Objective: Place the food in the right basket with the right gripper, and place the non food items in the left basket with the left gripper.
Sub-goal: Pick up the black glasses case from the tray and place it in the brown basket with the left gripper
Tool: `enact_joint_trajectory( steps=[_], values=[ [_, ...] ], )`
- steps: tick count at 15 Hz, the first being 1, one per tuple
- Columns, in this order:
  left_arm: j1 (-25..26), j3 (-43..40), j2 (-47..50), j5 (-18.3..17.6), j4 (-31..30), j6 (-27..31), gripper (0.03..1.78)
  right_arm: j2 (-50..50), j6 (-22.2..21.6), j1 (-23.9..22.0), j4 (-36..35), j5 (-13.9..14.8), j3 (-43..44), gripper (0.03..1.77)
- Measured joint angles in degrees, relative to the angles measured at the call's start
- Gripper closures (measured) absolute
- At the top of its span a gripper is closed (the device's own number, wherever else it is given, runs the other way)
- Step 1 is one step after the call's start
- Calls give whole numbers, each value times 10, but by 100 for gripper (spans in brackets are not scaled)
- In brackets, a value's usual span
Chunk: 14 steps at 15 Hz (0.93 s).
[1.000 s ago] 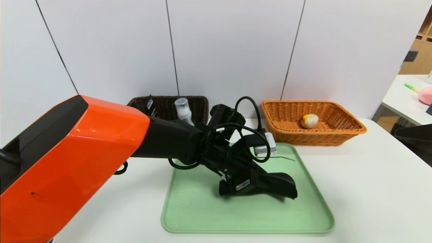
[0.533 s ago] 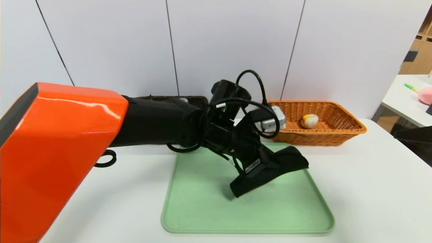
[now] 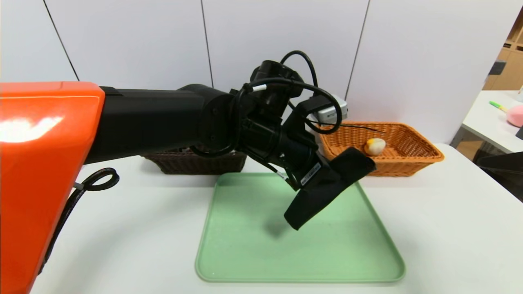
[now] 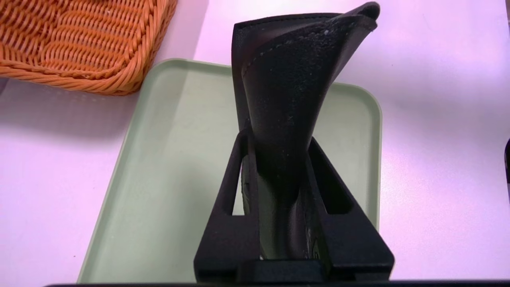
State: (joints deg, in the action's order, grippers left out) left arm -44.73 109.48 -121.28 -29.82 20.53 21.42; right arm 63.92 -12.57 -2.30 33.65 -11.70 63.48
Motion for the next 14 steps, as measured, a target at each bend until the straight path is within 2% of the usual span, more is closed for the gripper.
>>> enact_joint_trajectory(
  steps=[3, 7, 14],
  values=[
    [0, 7, 6, 19, -1, -14, 147, -2, -1, 0, 1, 0, -1, 10],
    [5, 31, 11, 45, -20, -88, 149, -3, -1, 0, 2, 0, -2, 10],
    [47, 36, 36, 181, -88, -123, 149, 0, -1, 0, 0, -1, -2, 10]
  ],
)
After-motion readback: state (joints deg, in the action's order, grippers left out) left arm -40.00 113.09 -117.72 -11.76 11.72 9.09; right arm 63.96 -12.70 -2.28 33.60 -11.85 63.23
